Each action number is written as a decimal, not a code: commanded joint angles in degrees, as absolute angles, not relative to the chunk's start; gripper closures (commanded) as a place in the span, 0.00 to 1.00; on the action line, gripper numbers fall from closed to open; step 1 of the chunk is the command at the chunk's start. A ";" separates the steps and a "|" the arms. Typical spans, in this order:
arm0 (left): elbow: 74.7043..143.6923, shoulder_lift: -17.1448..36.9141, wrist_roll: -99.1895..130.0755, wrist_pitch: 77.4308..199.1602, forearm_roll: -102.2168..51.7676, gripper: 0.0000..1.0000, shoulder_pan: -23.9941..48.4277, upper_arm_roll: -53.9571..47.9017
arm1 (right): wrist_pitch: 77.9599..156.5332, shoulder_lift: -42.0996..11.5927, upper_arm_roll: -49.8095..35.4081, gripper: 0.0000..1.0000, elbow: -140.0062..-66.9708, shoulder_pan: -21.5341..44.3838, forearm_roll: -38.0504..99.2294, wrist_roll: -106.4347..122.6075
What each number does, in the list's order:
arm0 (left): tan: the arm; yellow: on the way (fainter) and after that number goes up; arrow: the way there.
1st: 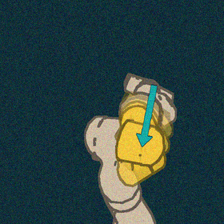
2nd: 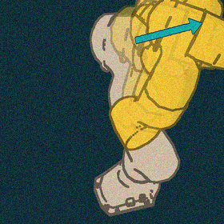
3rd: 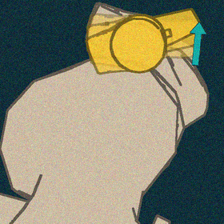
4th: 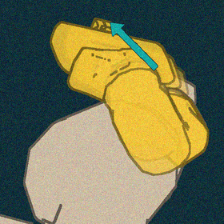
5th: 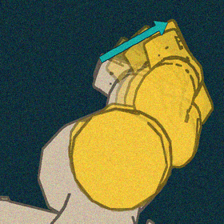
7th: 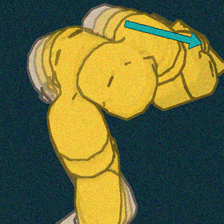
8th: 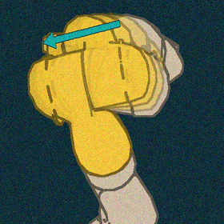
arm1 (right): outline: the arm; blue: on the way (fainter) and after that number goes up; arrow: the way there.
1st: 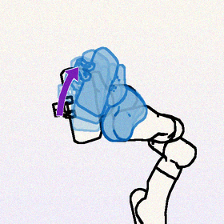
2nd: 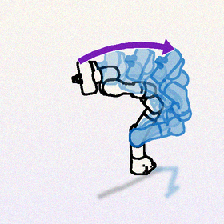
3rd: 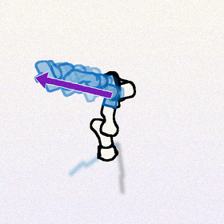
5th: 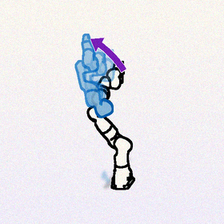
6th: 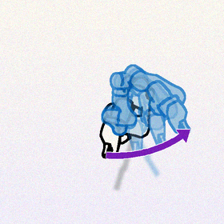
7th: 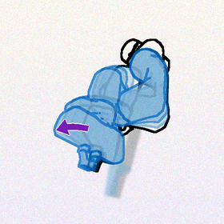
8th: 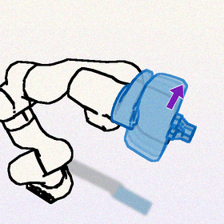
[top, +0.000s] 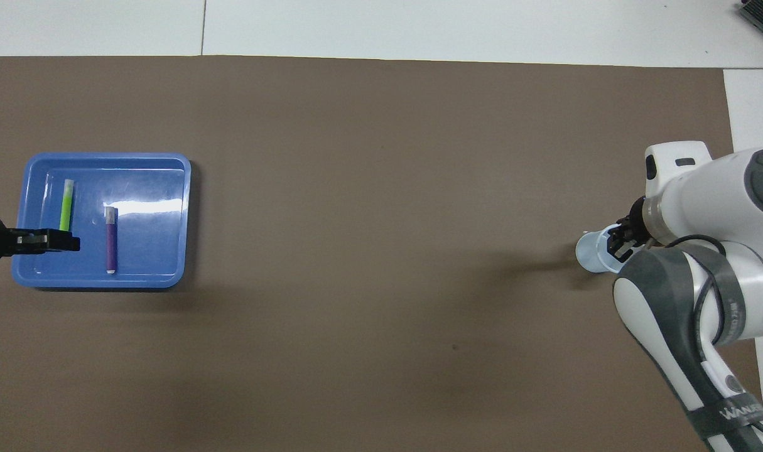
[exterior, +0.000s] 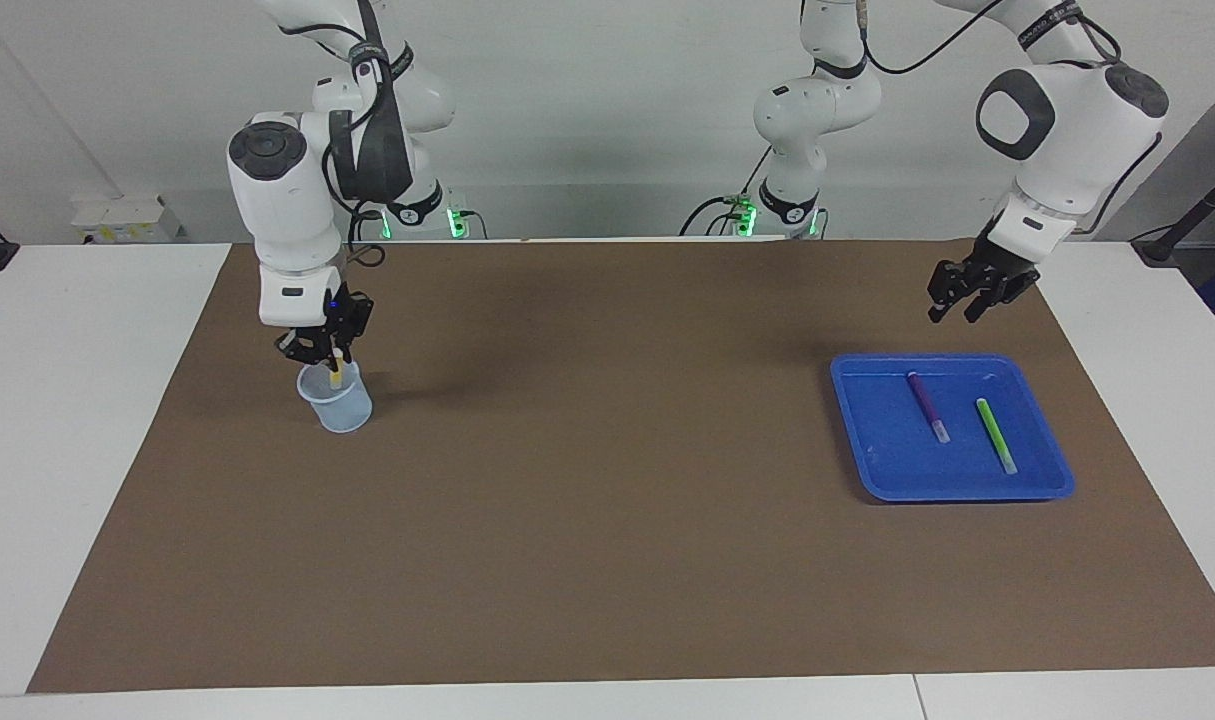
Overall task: Transfer and insert pens with both arms
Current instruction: 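Insert the yellow pen into the cup and open the right gripper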
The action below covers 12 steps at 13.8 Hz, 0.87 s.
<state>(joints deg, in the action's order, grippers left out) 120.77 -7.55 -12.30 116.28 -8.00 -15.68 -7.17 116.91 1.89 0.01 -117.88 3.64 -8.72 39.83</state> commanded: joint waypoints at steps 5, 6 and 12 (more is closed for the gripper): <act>121.38 -0.27 -13.62 127.78 -6.94 0.43 -17.31 -7.65 | 116.46 4.22 -1.23 0.00 -117.78 4.65 -8.79 38.94; 121.38 0.61 -13.62 128.66 -6.94 0.43 -17.31 -7.65 | 115.67 4.22 -1.14 0.00 -117.08 6.31 -6.35 37.72; 121.64 5.96 -13.80 135.43 -6.68 0.43 -17.31 -7.65 | 115.31 4.22 -1.14 0.00 -116.89 13.43 8.16 11.75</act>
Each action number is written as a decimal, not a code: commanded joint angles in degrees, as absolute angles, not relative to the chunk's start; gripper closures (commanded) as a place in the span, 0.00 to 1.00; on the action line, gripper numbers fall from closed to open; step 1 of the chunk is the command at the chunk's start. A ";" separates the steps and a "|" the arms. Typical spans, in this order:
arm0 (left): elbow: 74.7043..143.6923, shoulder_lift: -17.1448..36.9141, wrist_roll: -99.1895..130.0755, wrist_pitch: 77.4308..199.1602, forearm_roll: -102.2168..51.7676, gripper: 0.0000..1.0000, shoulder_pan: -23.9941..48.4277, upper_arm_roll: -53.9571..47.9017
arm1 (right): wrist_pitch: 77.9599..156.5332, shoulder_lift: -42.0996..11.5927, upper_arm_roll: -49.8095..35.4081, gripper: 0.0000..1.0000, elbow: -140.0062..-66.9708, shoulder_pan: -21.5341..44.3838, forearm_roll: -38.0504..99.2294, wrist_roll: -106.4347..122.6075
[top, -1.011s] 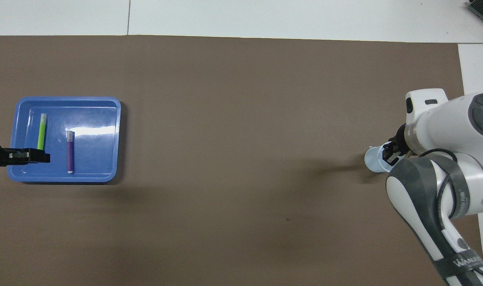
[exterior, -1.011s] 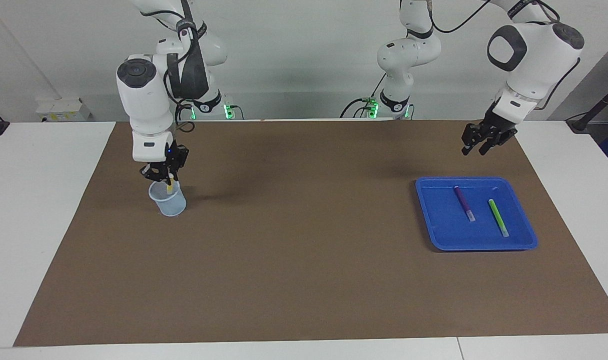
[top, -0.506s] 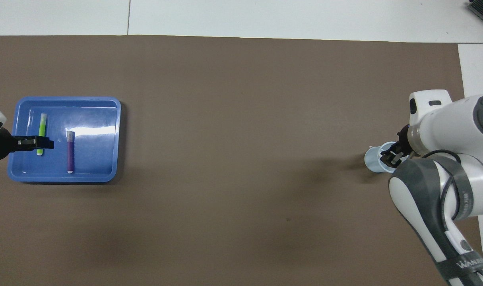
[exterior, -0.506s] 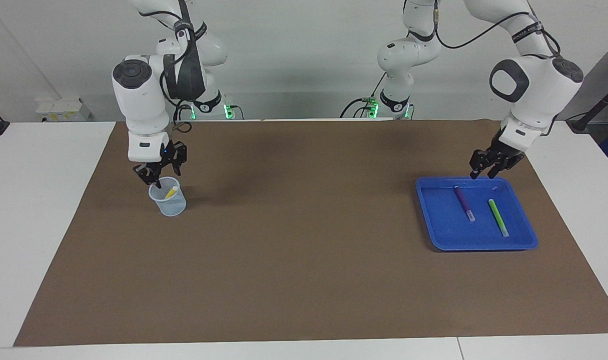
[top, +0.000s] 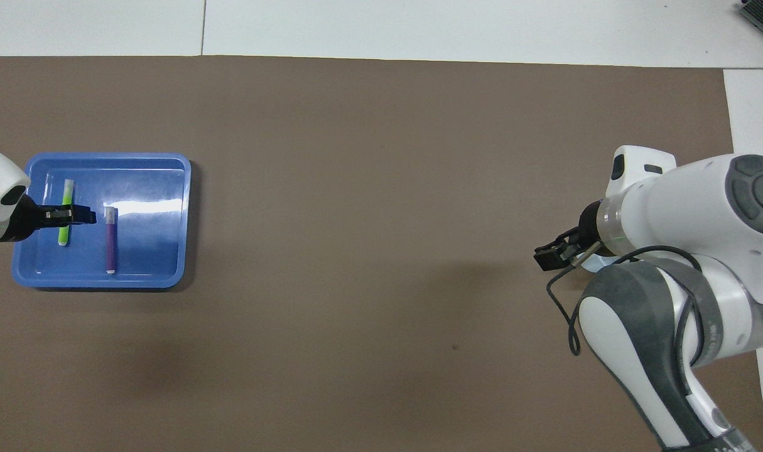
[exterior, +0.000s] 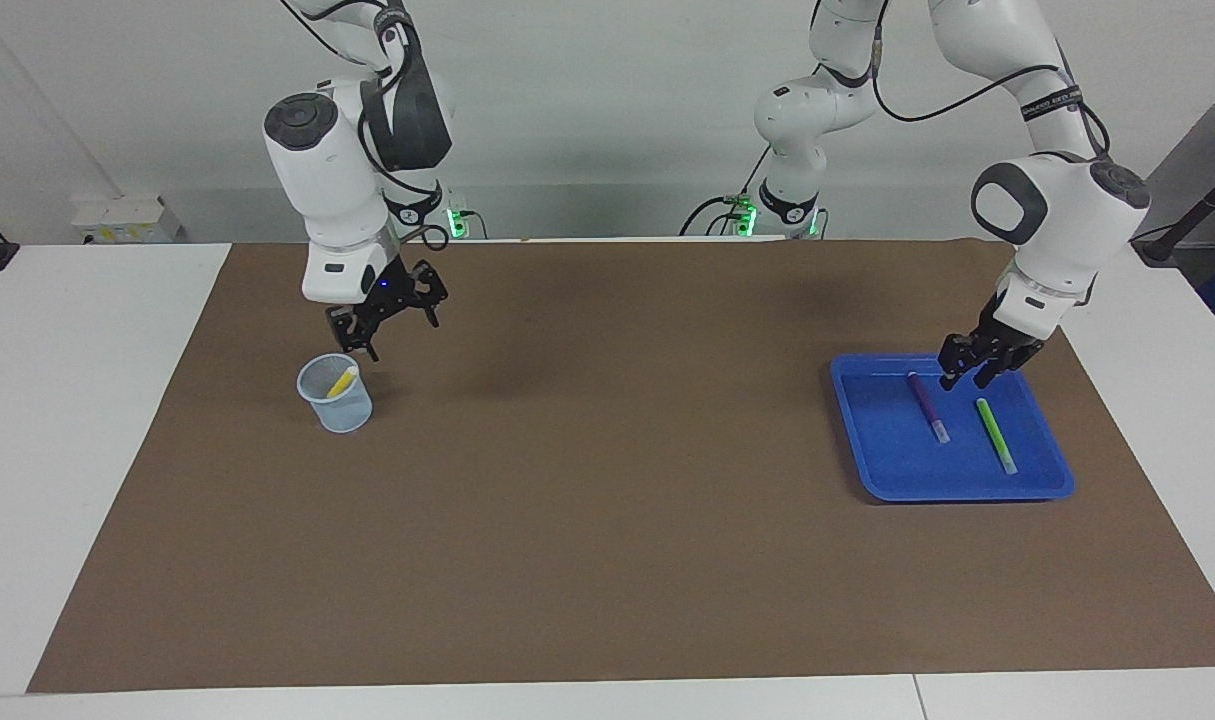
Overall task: Transfer and insert pens with both arms
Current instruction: 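Grasp the purple pen with the left gripper while the right gripper returns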
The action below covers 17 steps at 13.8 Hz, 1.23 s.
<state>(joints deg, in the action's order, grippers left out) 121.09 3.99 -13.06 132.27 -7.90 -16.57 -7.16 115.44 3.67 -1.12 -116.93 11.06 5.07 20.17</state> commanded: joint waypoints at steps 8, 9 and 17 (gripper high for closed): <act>121.90 12.38 -15.38 142.37 -6.68 0.43 -17.40 -7.65 | 120.75 4.31 -1.14 0.00 -116.98 22.58 24.34 -21.85; 122.08 13.35 -15.38 143.51 -6.68 0.43 -17.40 -7.65 | 121.46 4.31 -1.14 0.00 -116.98 23.63 25.91 -24.93; 123.84 15.73 -15.38 147.92 -6.68 0.46 -16.96 -7.65 | 127.61 3.96 -1.23 0.00 -117.07 26.80 34.17 -36.21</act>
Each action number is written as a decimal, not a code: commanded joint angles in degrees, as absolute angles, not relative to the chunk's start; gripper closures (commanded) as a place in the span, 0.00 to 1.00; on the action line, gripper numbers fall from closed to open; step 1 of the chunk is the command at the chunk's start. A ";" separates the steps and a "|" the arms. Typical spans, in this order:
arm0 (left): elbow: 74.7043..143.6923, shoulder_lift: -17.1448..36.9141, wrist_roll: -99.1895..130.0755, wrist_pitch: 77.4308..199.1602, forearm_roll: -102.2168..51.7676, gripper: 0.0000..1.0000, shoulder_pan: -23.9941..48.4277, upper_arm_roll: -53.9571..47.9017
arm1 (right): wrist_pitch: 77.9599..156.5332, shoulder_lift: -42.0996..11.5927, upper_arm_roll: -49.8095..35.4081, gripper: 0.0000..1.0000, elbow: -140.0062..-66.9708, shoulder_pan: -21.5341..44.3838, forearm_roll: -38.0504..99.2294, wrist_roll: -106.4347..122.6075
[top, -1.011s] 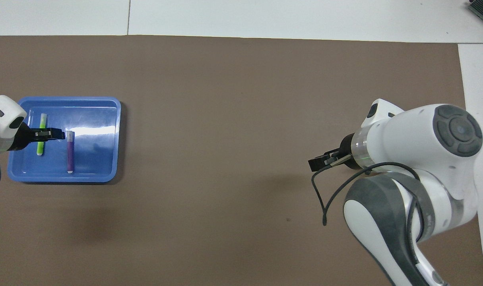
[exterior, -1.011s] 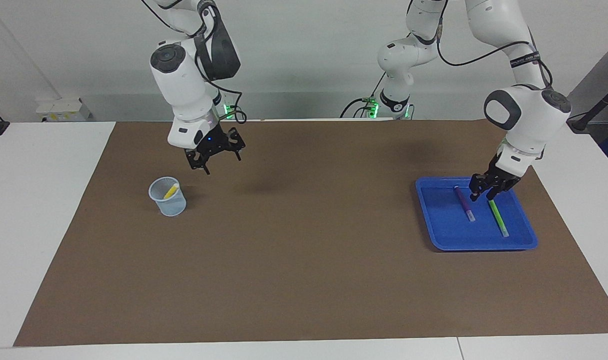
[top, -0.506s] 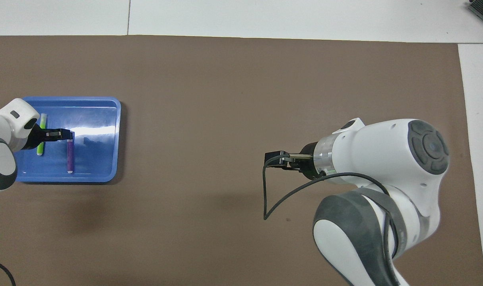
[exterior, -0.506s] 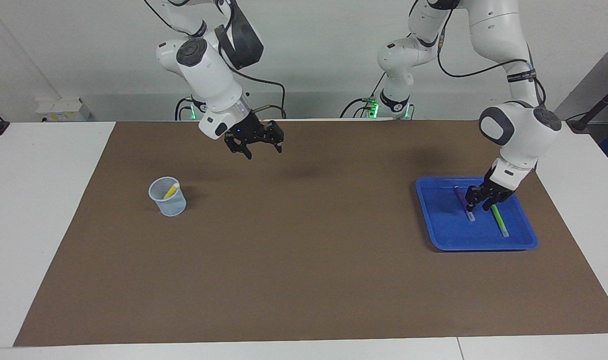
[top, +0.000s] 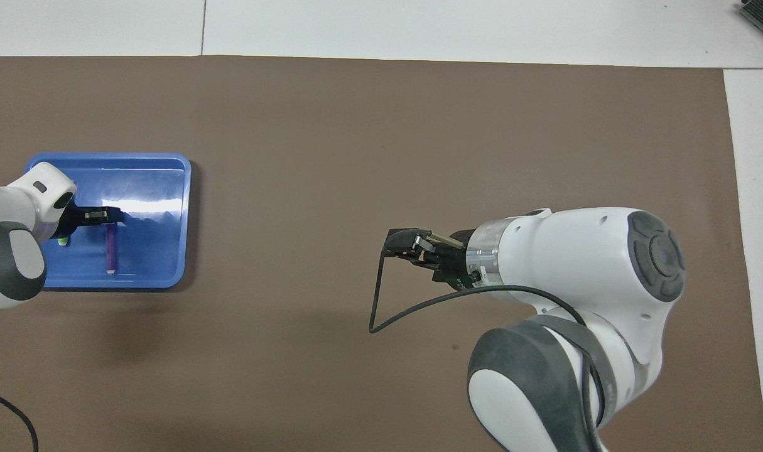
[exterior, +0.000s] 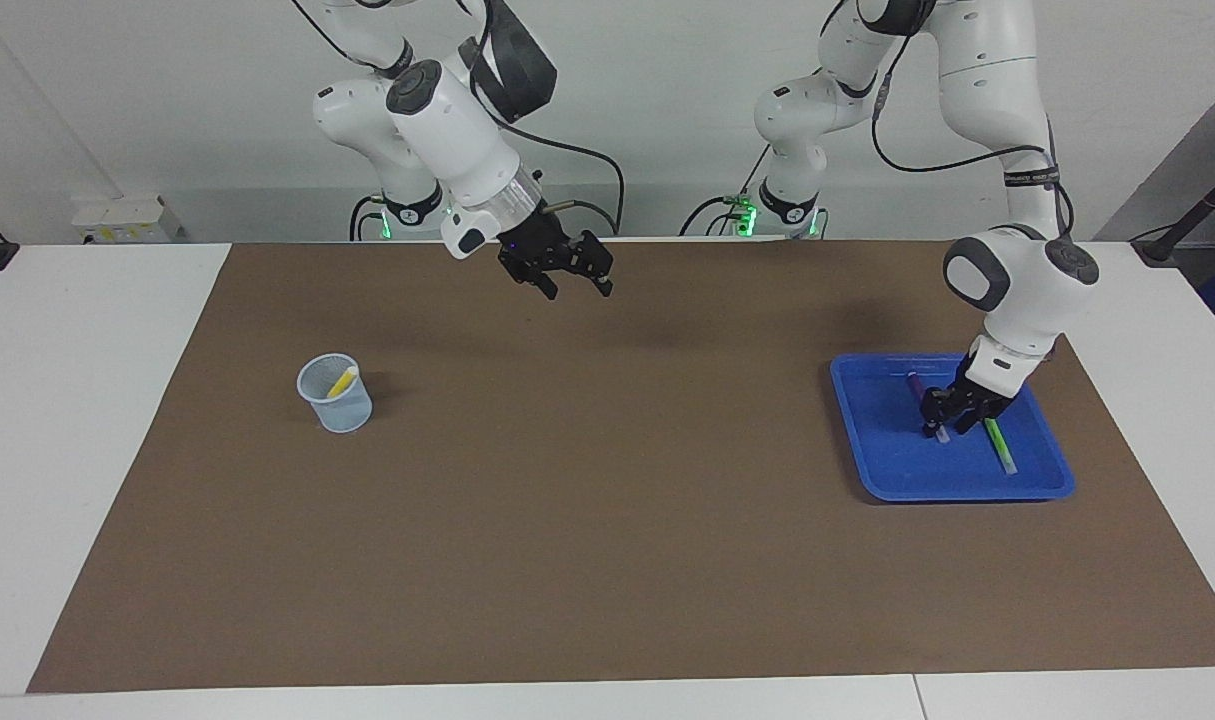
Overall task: Transfer and insert pens with both arms
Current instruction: 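Grasp the purple pen with the left gripper while the right gripper returns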
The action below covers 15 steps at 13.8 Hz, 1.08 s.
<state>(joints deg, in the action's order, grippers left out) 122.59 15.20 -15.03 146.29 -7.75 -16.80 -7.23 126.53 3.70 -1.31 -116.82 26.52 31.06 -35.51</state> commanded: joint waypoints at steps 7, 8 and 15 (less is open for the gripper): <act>124.37 15.29 -15.21 145.11 -6.68 0.65 -16.52 -7.65 | 130.60 3.52 -1.23 0.00 -116.72 28.57 36.03 -36.30; 124.45 15.21 -15.21 144.85 -6.68 0.69 -16.44 -7.65 | 130.69 3.43 -1.23 0.00 -116.54 28.65 36.47 -36.30; 124.19 15.12 -14.86 143.44 -6.68 1.00 -16.61 -7.65 | 130.78 3.25 -1.23 0.00 -115.84 28.56 37.18 -36.30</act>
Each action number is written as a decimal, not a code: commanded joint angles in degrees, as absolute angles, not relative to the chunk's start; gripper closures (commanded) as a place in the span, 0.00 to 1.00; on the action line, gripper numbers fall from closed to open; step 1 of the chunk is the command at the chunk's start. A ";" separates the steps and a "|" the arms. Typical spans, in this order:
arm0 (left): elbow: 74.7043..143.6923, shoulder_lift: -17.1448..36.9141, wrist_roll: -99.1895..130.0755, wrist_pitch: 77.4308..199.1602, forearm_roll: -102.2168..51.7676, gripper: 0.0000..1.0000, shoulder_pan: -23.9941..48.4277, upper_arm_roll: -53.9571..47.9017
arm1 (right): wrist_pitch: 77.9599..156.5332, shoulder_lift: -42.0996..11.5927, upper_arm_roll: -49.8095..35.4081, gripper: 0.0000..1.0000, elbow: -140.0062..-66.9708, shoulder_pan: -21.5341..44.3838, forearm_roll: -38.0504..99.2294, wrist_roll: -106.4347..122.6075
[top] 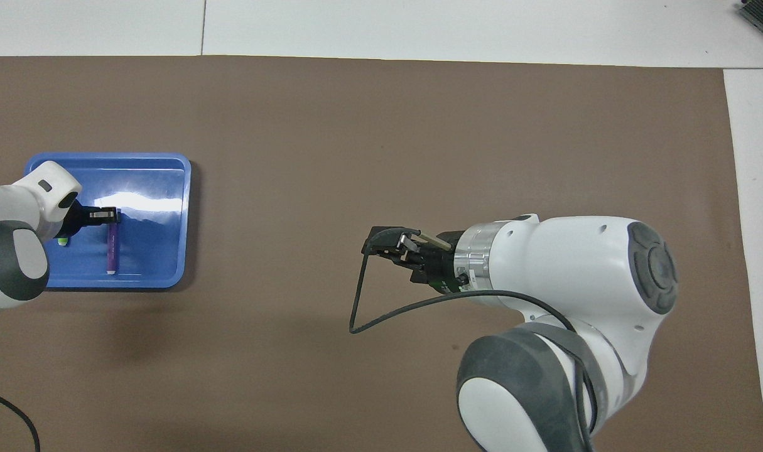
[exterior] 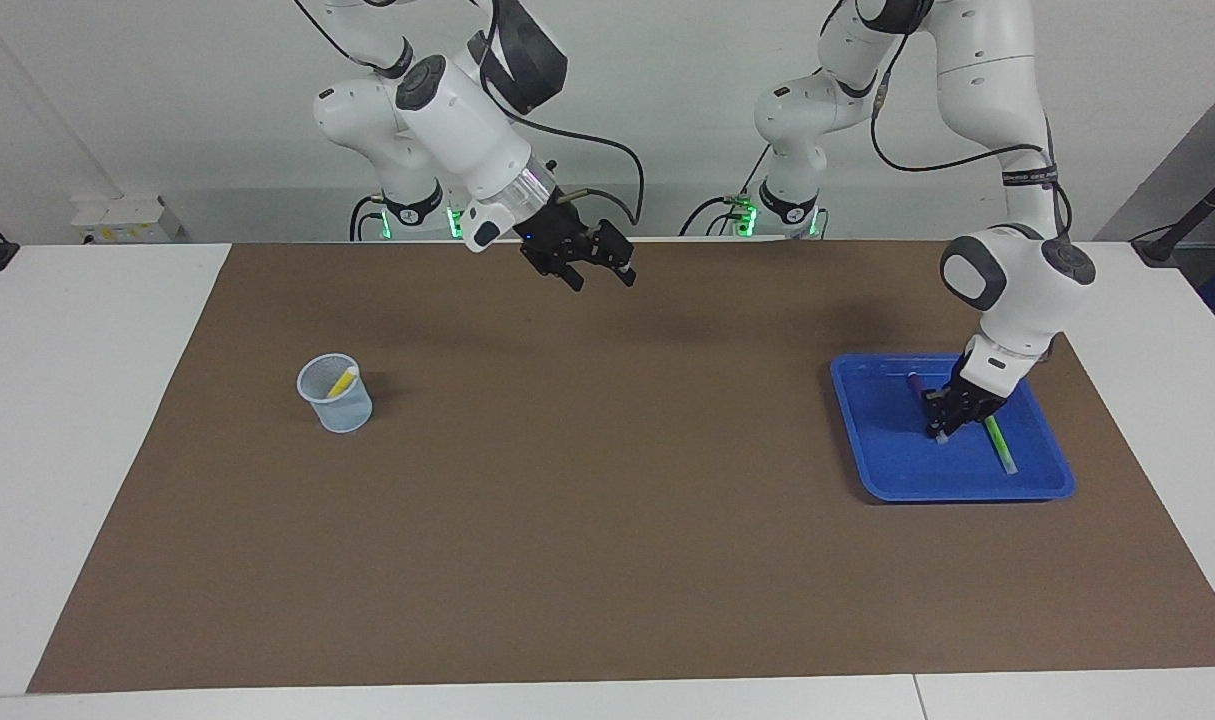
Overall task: Transfer and insert pens with both arms
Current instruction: 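Grasp the purple pen with the left gripper while the right gripper returns, then lift the purple pen with the left gripper toward the right gripper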
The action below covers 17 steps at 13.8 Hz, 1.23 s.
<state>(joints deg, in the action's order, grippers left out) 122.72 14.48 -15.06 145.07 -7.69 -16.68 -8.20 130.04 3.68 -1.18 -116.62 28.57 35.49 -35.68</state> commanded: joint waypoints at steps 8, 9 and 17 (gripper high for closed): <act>114.01 14.59 -10.12 127.11 -6.77 1.00 -16.35 -7.56 | 132.61 2.81 -1.23 0.00 -114.61 28.65 40.34 -37.61; 113.04 14.24 -9.41 125.61 -6.77 1.00 -16.26 -7.56 | 133.32 2.73 -1.23 0.00 -114.61 28.74 40.43 -39.01; 104.77 10.90 8.76 110.32 -7.56 1.00 -14.24 -8.79 | 133.77 2.72 -1.23 0.00 -114.61 29.44 40.52 -39.46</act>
